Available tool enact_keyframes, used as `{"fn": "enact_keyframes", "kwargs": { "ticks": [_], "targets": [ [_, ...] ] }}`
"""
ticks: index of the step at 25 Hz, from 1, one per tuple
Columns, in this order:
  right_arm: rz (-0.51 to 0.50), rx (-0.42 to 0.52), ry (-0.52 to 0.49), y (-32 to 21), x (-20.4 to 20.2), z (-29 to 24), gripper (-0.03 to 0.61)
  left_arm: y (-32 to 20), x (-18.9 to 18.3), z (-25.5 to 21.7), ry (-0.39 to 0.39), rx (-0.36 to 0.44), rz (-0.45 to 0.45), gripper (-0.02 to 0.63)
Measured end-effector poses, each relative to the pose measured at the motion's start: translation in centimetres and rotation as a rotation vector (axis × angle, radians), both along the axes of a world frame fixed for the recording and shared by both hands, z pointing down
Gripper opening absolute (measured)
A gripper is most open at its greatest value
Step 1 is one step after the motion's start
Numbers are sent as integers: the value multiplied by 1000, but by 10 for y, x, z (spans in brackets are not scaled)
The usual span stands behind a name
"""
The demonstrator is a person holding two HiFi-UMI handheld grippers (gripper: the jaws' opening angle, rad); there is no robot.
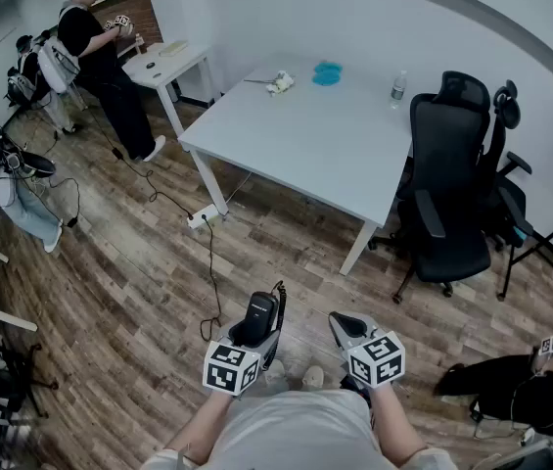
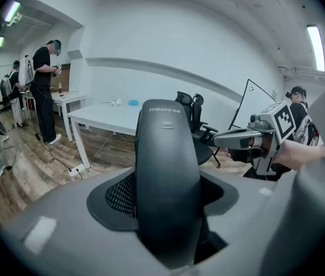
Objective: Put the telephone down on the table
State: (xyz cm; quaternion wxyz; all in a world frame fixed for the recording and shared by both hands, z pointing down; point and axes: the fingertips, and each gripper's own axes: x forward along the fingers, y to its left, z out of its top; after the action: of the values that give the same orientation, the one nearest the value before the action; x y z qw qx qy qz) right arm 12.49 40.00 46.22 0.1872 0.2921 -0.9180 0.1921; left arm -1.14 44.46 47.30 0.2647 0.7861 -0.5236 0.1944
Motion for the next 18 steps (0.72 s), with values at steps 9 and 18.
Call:
{"fn": "enact_keyframes", "kwargs": {
  "ticks": [9,18],
  "targets": [
    [-8,-2,14,6,-4,3,3,1,-5,-4,10,11,-8,298],
    [25,-32,2,9,-8,10,6,-2,-13,-9,19,23,-5,298]
  ]
}}
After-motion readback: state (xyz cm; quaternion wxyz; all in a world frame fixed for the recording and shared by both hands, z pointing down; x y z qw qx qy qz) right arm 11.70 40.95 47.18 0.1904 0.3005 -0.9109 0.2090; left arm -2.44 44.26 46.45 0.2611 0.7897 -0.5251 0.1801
